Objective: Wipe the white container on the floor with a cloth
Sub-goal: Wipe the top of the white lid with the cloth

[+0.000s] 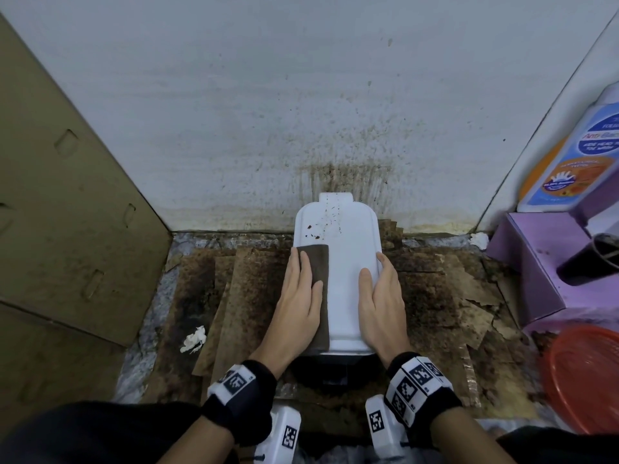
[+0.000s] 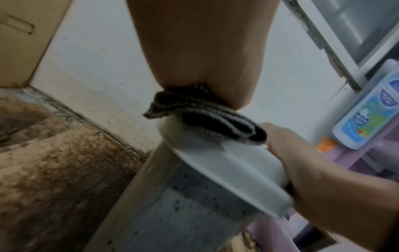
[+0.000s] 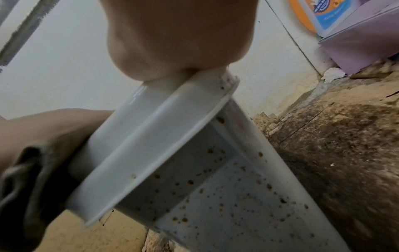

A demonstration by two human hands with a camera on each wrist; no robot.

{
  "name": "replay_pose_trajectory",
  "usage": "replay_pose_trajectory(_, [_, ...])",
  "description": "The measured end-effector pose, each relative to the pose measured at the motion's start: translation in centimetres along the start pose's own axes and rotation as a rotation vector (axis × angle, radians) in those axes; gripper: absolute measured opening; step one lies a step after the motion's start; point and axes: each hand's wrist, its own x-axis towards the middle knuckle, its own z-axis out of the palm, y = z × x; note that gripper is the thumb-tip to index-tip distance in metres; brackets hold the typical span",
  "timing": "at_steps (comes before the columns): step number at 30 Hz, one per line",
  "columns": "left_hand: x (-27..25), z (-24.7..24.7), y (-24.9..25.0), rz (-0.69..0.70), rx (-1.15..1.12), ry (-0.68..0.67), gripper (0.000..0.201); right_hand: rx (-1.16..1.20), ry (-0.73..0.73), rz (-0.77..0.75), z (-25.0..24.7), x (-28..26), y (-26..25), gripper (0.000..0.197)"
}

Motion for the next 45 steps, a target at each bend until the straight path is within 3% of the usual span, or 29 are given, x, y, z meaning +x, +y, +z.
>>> replay_pose_trajectory(7, [-1.6, -0.1, 0.1, 0.014, 0.041, -0.03, 0.063, -0.032, -0.007, -0.008, 0.1, 0.1, 0.2, 0.057])
replay_pose_trajectory(17, [9.1, -3.0, 0.0, -0.024, 0.102, -0.219, 0.066, -0.029, -0.031, -0.013, -0.1, 0.1, 0.3, 0.058])
replay_pose_trajectory(22, [10.7, -3.5, -0.1, -0.016, 0.146, -0.232, 0.066, -0.026, -0.033, -0.015, -0.2, 0.2, 0.2, 0.057])
replay_pose_trajectory(27, [8.6, -3.1, -0.1, 0.011, 0.164, -0.214, 0.066, -0.032, -0.03, -0.019, -0.2, 0.1, 0.3, 0.056])
replay_pose_trajectory(35, [0.2, -1.3, -0.2, 0.02, 0.133, -0.148, 0.067, -0.042, -0.009, -0.018, 0.0, 0.1, 0.4, 0.055])
replay_pose_trajectory(41, [-0.4, -0.6, -0.3, 0.006, 0.071, -0.115, 0.068, -0.042, -0.012, -0.016, 0.0, 0.0, 0.4, 0.056])
replay_pose_trajectory(45, [0.0, -0.4, -1.1, 0.122, 0.192, -0.11, 0.064, -0.028, -0.009, -0.015, 0.0, 0.0, 0.3, 0.056])
